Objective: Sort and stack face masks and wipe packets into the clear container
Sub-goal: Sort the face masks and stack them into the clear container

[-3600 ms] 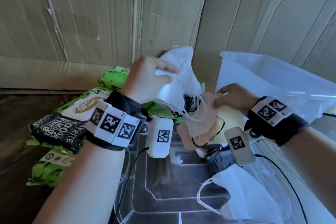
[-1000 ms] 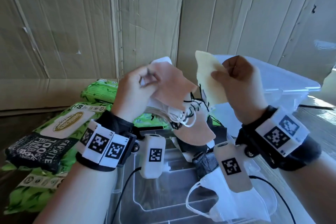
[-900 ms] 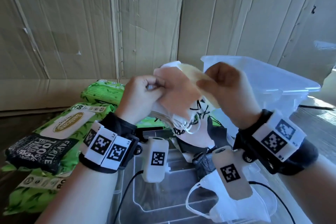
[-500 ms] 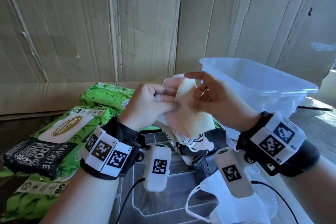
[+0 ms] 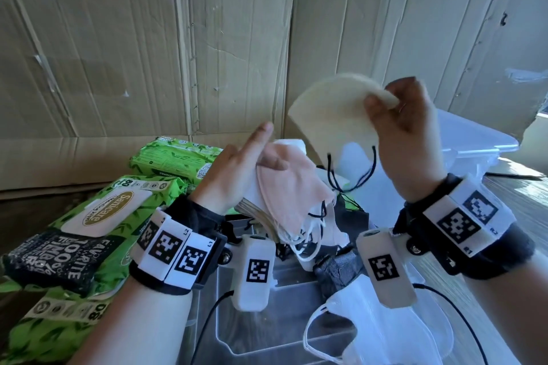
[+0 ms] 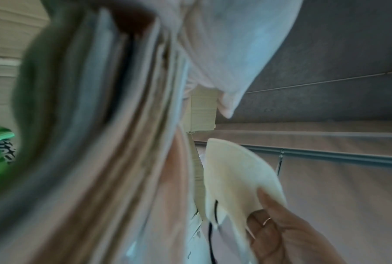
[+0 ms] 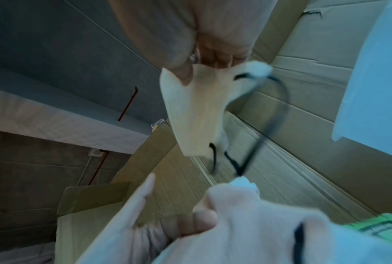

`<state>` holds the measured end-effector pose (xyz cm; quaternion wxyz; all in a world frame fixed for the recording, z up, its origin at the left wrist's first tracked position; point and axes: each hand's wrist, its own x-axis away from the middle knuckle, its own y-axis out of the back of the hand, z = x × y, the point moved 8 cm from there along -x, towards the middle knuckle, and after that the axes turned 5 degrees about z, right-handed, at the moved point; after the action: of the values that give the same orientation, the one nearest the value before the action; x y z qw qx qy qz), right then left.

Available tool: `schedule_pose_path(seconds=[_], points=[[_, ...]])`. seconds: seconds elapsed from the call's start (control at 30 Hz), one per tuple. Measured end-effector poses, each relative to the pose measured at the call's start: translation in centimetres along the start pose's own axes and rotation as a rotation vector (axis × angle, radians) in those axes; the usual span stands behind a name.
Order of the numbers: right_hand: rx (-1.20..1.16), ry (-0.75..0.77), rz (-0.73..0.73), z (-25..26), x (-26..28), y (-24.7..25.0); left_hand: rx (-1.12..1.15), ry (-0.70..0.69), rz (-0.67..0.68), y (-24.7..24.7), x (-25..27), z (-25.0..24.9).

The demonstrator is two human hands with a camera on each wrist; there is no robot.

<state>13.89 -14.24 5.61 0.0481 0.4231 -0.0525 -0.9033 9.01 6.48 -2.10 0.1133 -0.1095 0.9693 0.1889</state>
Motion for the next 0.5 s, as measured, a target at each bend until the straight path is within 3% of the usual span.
schedule_pose_path(seconds=[0.07,0.17,0.23,0.3,0.4,0.5], points=[[-0.098,0.102,0.079,1.3,0.3,-0.6,0.055,0.072,-0.022,0.1,-0.2,0.6],[-0.043,0.183,0.506,2.2,2.7,-4.4,0.224,0.058,0.028,-0.2,-0.2,0.4],[0.099,0.163,0.729,1.5,4.4,-6.2,0.287,0.018,0.017,-0.1,-0.2,0.1],[0.077,0.105,0.853,1.2,5.4,-7.0,0.233,-0.027,-0.011,0.1,-0.2,0.0],[-0.005,0.030,0.771,1.0,4.6,-6.3,0.164,-0.076,0.050,-0.5,-0.4,-0.1],[0.206,0.084,0.625,0.9,3.2,-5.6,0.072,-0.162,0.130,-1.3,0.1,-1.2]])
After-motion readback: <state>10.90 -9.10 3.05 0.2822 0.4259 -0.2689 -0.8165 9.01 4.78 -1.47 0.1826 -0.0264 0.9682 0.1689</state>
